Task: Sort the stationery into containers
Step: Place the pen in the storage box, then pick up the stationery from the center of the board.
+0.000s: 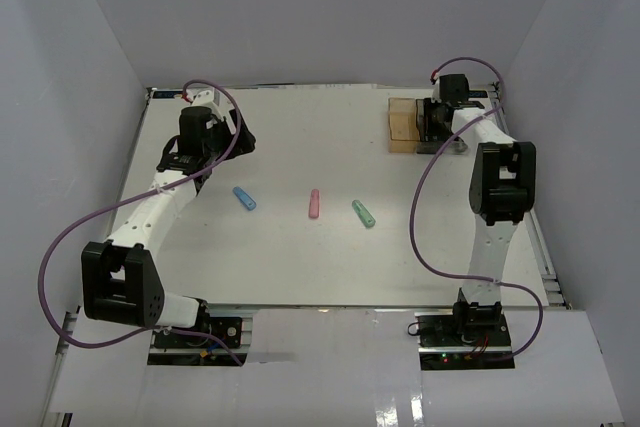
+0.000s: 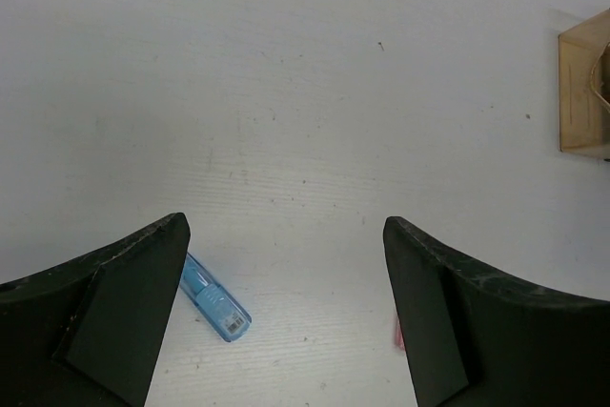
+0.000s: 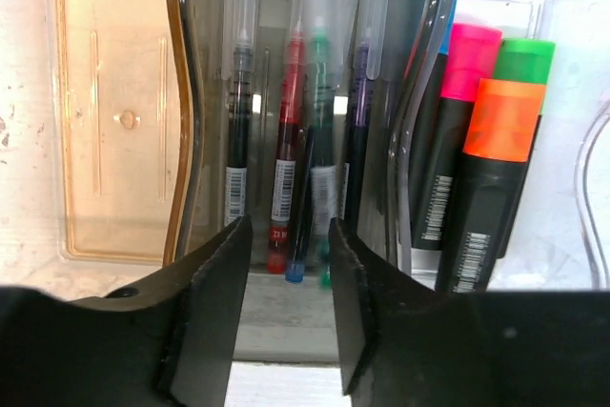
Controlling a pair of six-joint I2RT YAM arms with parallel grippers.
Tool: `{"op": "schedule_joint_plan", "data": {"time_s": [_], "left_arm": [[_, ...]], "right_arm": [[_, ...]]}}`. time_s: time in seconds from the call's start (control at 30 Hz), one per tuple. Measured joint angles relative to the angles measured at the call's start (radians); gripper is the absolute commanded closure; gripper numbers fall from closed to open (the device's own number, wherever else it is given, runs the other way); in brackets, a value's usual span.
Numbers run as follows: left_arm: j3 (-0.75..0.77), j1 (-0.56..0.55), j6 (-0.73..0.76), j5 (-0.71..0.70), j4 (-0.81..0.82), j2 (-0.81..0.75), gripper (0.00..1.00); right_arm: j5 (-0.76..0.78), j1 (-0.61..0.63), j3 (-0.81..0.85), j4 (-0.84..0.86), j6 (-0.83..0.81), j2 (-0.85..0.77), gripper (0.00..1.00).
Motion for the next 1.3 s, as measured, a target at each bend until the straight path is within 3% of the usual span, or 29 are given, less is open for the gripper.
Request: {"op": "schedule_joint_plan", "data": {"time_s": [0.17,0.33,0.6,0.73,0.93,1.3], "left_arm": [[0.000,0.000,-0.001,0.019,0.000,0.002,0.06],[0.000,0.000,-0.001,0.022,0.000,0.003,0.06],[0.000,0.011,0.000,0.014,0.000,0.003,0.02],[0.000,0.018,0.000,-0.002,0.000,0.003,0.02],[0.000,0.045,-0.002,-0.028,0.000,0.003,0.02],[0.000,0.084,-0.004,-0.041,-0.001,0.003,0.02]], "right_arm": [[0.006,0.003,-0.028,-0.008,-0.017,-0.061,0.41],[-0.006,0.038,-0.141,0.011,-0.037,-0.279,0.22],[-0.046,0.313,-0.418,0.064,-0.059,-0.555,0.03],[-0.066,0.446,-0.573,0.061,-0.048,-0.564,0.03],[-0.071,0.536,-0.700,0.045,-0.008,-0.563,0.04],[-0.016,0.614,-0.743,0.082,0.029,-0.492,0.23]]}}
